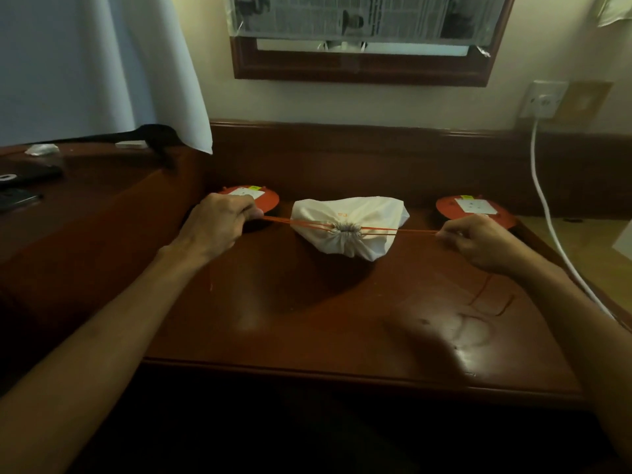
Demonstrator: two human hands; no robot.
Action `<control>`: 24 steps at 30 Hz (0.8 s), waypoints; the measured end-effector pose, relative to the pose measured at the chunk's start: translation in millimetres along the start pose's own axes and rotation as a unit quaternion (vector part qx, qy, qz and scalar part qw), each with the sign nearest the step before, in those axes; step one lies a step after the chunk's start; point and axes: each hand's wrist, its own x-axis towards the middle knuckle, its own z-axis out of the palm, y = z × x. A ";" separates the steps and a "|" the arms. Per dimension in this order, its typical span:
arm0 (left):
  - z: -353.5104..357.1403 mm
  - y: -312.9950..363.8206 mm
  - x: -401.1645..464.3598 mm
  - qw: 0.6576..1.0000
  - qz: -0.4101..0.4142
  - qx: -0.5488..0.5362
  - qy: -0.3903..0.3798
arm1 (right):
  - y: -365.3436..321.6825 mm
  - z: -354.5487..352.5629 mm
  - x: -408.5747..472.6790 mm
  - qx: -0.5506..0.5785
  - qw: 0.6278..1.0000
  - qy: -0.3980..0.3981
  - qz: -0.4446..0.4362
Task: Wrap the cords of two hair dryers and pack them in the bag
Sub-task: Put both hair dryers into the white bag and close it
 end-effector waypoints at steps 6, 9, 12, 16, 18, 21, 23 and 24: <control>-4.1 -18.4 -3.2 0.999 -0.030 0.036 0.009 | 28.6 -13.6 -3.8 0.037 0.999 0.006 -0.010; 1.1 -23.0 -17.5 0.999 -0.027 0.024 -0.011 | 38.7 -2.7 -7.6 0.044 0.999 0.001 0.002; 11.8 -29.0 -41.0 0.998 -0.036 0.017 -0.054 | 55.6 20.0 -20.4 0.036 0.998 -0.027 0.035; 15.8 -32.2 -67.7 0.993 -0.072 0.035 -0.086 | 65.5 46.1 -35.1 0.037 0.997 -0.046 0.047; 8.2 -26.8 -80.2 0.991 -0.090 -0.006 -0.098 | 60.8 38.1 -43.8 0.061 0.996 -0.042 0.045; -11.4 -9.4 -105.0 0.987 -0.089 -0.093 -0.101 | 43.6 7.6 -64.2 0.176 0.984 -0.035 0.019; -24.3 4.2 -106.6 0.975 -0.111 -0.156 -0.117 | 31.8 -16.2 -70.2 0.272 0.962 -0.027 0.004; -30.4 10.9 -99.8 0.966 -0.122 -0.190 -0.122 | 26.2 -25.9 -69.4 0.321 0.947 -0.026 -0.003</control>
